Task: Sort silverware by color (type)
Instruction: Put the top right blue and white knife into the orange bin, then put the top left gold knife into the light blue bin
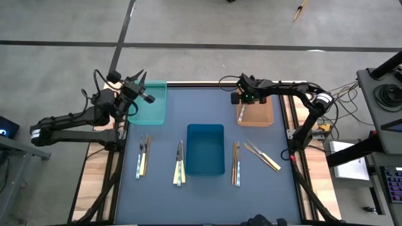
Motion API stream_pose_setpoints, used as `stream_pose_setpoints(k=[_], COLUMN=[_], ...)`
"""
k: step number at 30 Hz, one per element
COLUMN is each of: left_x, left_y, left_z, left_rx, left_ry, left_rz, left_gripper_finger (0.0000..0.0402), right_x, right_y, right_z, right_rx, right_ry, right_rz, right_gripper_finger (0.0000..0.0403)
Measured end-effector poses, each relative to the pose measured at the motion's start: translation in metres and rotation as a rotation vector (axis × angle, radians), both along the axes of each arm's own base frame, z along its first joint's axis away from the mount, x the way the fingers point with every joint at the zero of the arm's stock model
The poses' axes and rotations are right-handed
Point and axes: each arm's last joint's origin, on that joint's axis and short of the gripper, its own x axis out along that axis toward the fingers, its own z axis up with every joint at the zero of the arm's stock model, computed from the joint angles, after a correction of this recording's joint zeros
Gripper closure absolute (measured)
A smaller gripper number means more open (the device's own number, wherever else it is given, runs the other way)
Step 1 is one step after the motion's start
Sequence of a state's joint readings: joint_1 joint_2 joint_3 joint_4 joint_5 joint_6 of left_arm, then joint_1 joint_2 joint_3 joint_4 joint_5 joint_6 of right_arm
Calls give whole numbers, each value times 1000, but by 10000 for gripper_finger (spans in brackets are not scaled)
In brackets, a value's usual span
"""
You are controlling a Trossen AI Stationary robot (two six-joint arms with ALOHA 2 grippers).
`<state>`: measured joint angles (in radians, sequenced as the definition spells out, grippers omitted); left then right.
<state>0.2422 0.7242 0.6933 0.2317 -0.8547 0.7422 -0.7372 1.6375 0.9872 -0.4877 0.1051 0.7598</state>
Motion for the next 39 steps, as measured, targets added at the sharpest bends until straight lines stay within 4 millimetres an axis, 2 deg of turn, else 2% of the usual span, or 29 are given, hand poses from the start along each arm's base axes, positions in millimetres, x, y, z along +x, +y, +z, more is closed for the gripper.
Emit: stream_pose_setpoints(k=[10, 23, 31, 39], left_x=[0, 0, 2, 16], left_y=[0, 0, 0, 2], left_z=[0, 0, -1, -11], left_rx=[0, -2, -78, -216], left_ry=[0, -3, -151, -286], left_rz=[0, -1, -22, -113], left_gripper_finger=[365, 365, 365, 365], right_x=[-5, 2, -1, -6], right_y=[4, -3, 0, 21], right_z=[-6, 11, 50, 92], right_rx=[5, -59, -183, -378], right_ry=[46, 75, 17, -60], right_rz=[29, 169, 255, 409], right_gripper_finger=[394, 394, 394, 394])
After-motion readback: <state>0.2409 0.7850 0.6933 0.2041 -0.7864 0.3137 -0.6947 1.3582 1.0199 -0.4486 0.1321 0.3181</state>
